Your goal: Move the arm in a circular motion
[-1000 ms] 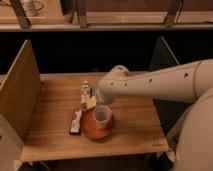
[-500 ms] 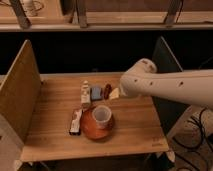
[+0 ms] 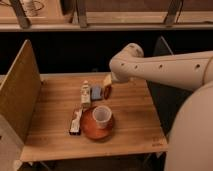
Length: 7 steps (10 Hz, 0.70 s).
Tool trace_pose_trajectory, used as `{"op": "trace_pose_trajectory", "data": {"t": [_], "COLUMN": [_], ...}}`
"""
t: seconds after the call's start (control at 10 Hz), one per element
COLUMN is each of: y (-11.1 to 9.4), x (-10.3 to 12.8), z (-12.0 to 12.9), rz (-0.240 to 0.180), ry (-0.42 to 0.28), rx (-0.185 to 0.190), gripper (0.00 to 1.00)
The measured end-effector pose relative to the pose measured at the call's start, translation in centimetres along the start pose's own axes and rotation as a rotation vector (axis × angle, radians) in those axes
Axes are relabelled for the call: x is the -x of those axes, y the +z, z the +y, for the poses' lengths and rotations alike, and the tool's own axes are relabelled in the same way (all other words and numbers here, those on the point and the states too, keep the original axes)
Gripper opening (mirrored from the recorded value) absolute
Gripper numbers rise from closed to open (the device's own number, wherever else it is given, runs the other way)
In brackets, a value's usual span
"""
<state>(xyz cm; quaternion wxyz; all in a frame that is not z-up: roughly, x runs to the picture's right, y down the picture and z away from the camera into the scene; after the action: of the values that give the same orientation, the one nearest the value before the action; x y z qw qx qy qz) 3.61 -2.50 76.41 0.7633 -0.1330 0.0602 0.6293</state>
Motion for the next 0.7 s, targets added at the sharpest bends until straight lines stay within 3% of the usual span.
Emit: {"op": "trace_pose_trajectory", "data": {"t": [0.2, 0.4, 0.6, 0.7], "y": [1.8, 2.7, 2.2, 1.4], "x": [-1.2, -3.0, -4.5, -5.5], "z": [5.3, 11.5, 14.1, 14.3], "rz": [0.043, 0.087, 0.109, 0.116], "ry": [-0.077, -0.158, -0.206, -0.217], "rx": [0.088, 0.217, 0.285, 0.304], "gripper": [0.80, 0.80, 0.80, 0.80]}}
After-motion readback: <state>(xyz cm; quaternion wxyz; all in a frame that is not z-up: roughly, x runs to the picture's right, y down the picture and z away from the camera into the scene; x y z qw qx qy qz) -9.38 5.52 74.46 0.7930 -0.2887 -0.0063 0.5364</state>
